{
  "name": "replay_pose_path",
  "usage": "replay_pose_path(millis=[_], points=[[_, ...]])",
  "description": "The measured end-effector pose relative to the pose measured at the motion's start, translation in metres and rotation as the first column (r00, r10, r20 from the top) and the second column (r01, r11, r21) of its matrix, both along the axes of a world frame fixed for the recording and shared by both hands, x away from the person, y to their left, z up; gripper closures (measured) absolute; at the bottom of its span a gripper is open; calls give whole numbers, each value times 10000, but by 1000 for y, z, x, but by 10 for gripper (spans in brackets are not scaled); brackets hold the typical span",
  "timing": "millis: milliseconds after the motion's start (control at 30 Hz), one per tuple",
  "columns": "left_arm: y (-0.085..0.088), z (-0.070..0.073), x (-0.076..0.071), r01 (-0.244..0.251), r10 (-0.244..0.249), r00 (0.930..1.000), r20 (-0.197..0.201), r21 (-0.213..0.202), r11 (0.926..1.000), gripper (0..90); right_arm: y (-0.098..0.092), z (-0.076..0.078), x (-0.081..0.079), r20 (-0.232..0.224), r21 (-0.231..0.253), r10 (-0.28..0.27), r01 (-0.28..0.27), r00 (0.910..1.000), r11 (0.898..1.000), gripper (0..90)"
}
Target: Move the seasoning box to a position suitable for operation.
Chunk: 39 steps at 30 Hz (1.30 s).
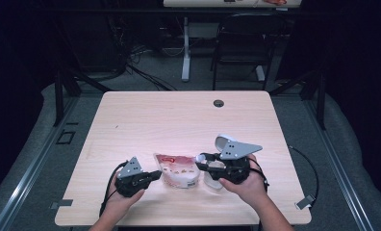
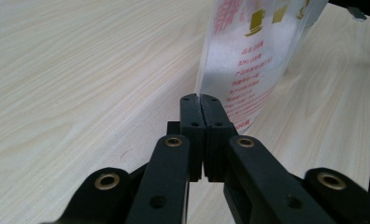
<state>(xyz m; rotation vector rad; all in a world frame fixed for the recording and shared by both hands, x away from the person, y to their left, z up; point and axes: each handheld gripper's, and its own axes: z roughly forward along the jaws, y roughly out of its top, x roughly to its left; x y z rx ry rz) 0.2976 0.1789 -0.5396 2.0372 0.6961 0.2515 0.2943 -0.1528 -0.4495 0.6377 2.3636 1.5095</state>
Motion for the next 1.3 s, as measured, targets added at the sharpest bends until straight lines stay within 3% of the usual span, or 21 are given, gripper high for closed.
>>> replay_pose_path(millis=[200,367,533,700,900,1067,1300], points=[[-1,0,-1,61,-61,10000,57,0,10000,826,0,9,1,79,-199,132,-130,9999,9997,632],[0,0,-2,-88,85,9998,183,180,9998,754,2,20,3,208,-529,199,-188,9996,9984,633],[5,0,-3,-112,111,9998,146,94,9999,725,6,33,5,328,-948,494,-461,9982,9944,657],[8,-2,-3,-256,253,9995,189,169,9995,699,17,41,8,481,-1694,689,-598,9965,9837,669],[8,-3,-3,-319,317,9994,118,240,9992,690,31,49,10,465,-2068,1086,-968,9930,9736,662],[7,-4,-4,-300,297,9995,145,273,9992,689,48,51,11,632,-2573,1354,-1149,9888,9595,667],[6,-4,-4,-212,208,9997,145,267,9994,690,68,50,17,384,-3050,1633,-1440,9858,9414,673]])
